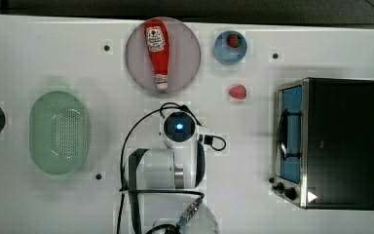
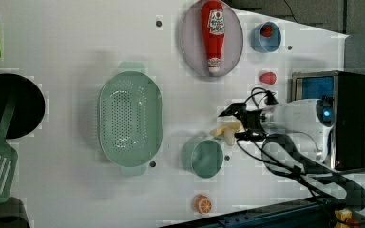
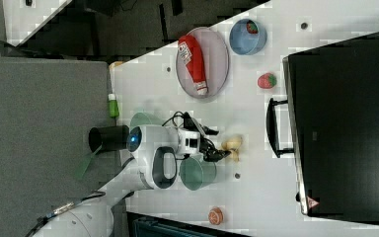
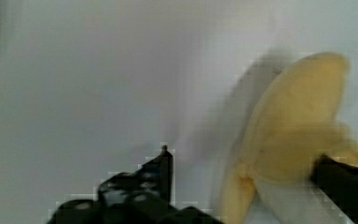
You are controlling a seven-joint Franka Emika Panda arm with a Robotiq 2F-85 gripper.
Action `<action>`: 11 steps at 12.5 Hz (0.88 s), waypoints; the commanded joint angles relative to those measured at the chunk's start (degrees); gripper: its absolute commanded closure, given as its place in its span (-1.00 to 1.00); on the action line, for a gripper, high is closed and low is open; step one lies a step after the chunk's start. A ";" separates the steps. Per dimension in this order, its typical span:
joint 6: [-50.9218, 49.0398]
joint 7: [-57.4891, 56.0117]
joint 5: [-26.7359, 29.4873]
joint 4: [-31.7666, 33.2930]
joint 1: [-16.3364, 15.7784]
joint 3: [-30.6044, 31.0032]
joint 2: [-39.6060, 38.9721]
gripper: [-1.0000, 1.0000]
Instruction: Pick banana from table and place on oven.
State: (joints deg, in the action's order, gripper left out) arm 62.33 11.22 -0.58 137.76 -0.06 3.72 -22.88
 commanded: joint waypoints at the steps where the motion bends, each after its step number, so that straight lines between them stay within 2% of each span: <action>1: 1.67 2.77 -0.11 0.12 0.95 -0.19 2.26 -0.18; 4: 1.71 2.78 -0.11 0.04 0.93 -0.17 2.36 0.49; 5: 1.70 2.77 -0.11 -0.07 0.94 -0.18 2.79 0.61; 9: -0.76 2.78 -0.11 -0.83 0.95 0.24 11.21 0.61; 11: -8.46 2.75 -0.11 -3.53 1.09 0.06 18.07 0.61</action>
State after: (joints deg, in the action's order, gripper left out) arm 53.52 11.70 -1.52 138.32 1.08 3.43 -10.22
